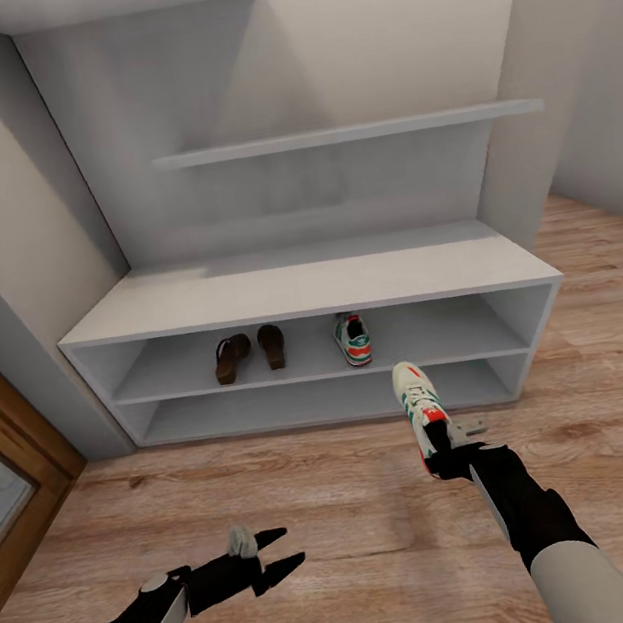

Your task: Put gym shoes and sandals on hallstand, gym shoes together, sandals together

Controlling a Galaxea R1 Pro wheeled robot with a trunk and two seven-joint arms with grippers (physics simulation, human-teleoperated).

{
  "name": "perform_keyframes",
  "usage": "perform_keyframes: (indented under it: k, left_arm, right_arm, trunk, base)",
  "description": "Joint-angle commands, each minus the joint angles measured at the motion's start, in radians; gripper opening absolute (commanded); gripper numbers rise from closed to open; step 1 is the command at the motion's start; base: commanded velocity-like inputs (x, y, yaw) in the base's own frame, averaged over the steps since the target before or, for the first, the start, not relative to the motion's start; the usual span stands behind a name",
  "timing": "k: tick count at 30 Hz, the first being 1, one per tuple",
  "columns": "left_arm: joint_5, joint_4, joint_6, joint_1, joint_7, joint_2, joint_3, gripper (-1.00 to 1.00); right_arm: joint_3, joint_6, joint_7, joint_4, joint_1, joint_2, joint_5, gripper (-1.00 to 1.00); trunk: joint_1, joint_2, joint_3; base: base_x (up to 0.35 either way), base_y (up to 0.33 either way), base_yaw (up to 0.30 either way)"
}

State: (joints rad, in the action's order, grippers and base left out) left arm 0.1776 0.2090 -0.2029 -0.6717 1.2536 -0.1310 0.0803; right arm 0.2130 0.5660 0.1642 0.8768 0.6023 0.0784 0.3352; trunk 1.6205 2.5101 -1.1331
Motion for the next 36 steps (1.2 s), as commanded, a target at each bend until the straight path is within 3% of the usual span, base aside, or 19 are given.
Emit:
perform_keyframes:
  k: [1, 9, 21, 36]
  left_arm:
    - [0.006, -0.003, -0.009, -0.001, 0.007, 0.001, 0.009, 1.00]
    - [-0.001, -0.015, -0.019, 0.001, 0.028, 0.022, 0.018, 1.00]
    - [-0.003, -0.016, -0.019, 0.001, 0.029, 0.023, 0.019, 1.00]
    - [-0.003, -0.016, -0.019, 0.001, 0.029, 0.023, 0.019, 1.00]
  right_arm:
    - [0.005, 0.004, 0.009, 0.002, 0.001, 0.001, 0.010, -1.00]
    - [0.005, 0.004, 0.009, 0.002, 0.001, 0.001, 0.010, -1.00]
    - [0.006, 0.004, 0.009, 0.002, 0.001, 0.001, 0.010, -1.00]
    - [0.006, 0.005, 0.009, 0.002, 0.001, 0.001, 0.010, -1.00]
  trunk:
    - [0.000, 0.000, -0.001]
    - [0.000, 0.000, -0.001]
    - [0.000, 0.000, -0.001]
    - [0.000, 0.000, -0.001]
  base:
    - [0.000, 0.000, 0.000]
    - [0.063, 0.000, 0.000]
    - [0.328, -0.002, 0.000]
    - [0.304, -0.115, 0.000]
